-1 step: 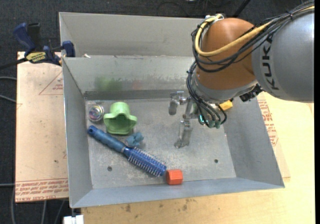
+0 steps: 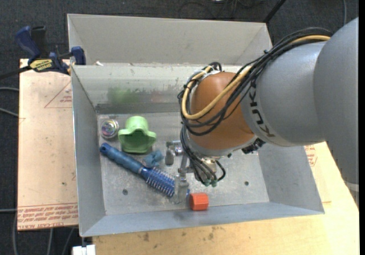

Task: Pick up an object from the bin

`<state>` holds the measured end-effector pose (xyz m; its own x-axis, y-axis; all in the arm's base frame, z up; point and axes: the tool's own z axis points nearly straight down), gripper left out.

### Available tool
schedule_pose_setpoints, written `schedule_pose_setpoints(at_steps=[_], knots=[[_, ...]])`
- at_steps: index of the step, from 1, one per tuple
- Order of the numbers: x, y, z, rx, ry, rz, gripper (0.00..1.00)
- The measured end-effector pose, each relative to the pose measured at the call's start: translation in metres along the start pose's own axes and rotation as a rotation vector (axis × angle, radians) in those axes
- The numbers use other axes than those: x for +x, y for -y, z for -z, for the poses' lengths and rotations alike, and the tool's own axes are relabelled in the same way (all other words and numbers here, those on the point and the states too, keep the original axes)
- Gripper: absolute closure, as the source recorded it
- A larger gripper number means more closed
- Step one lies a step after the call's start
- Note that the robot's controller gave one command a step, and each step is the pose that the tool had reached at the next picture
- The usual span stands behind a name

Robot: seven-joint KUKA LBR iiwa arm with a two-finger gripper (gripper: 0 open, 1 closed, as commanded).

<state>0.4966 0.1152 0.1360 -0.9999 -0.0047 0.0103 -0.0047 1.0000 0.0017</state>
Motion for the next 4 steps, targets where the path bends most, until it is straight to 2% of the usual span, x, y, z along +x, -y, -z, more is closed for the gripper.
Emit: schedule_pose_setpoints(at_steps=[1,2,3,4], knots=[[-0.003,0.013,-0.069,0.001,0.005,-0.143,0.0],[-0.005,0.014,-0.067,0.002,0.01,-0.147,1.0],[0.004,0.025,0.044,-0.001,0.016,-0.171,1.0],[-0.017,0.046,0.159,-0.001,0.019,-0.192,1.0]])
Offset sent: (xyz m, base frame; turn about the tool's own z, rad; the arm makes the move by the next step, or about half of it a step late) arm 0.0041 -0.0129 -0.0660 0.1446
